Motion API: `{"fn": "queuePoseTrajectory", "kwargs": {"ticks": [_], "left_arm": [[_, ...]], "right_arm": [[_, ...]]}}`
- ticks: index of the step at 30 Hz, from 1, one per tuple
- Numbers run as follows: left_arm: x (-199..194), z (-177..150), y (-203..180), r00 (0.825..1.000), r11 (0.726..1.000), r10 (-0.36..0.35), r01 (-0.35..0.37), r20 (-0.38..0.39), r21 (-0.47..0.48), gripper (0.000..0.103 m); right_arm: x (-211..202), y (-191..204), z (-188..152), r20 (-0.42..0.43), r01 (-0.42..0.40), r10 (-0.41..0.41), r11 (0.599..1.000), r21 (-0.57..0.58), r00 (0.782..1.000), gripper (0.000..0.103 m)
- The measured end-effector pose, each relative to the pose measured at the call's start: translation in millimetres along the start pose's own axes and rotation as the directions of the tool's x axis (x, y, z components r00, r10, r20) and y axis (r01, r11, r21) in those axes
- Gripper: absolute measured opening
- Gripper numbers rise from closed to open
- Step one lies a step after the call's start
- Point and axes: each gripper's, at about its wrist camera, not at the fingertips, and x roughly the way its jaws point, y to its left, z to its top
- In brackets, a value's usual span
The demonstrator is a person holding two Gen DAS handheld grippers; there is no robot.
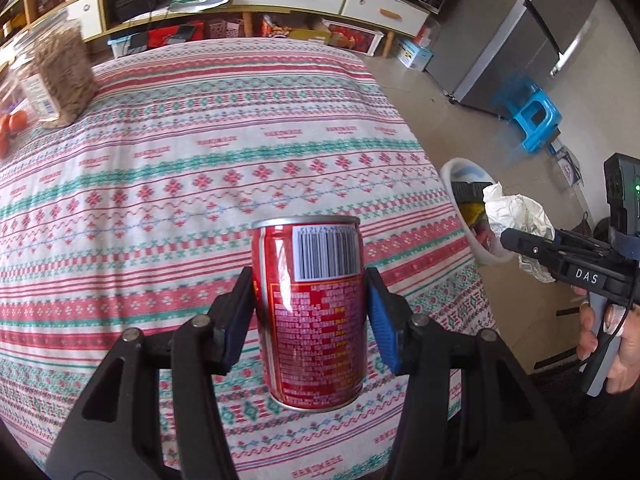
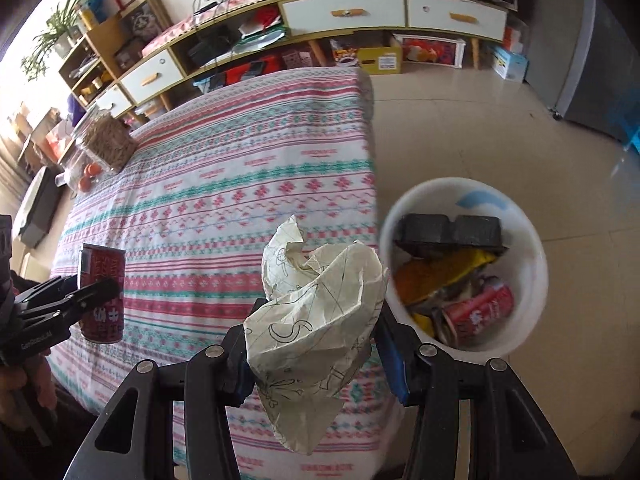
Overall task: Collect trash
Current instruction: 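Carry the red can over the white bin and open the left tool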
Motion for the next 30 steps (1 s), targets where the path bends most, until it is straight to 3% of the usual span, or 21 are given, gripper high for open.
{"fn": "queuePoseTrajectory", "kwargs": {"ticks": [8, 20, 30], "left_arm": [[19, 10, -54, 0.999, 0.994, -0.024, 0.028, -0.035, 0.103, 0.055], [73, 43, -147, 0.987, 0.977, -0.146, 0.156, -0.071, 0.149, 0.055], [104, 61, -200, 0.982, 0.969, -0.186, 0.185, -0.010, 0.165, 0.055]], "right_arm": [[-1, -60, -11, -0.049, 0.067, -0.064, 0.996, 0.063, 0.997, 0.052], [-17, -123, -27, -0.053, 0.085, -0.077, 0.982, 0.170, 0.996, 0.052], [-21, -157, -37, -0.058, 0.107, -0.096, 0.965, 0.239, 0.994, 0.052]]}}
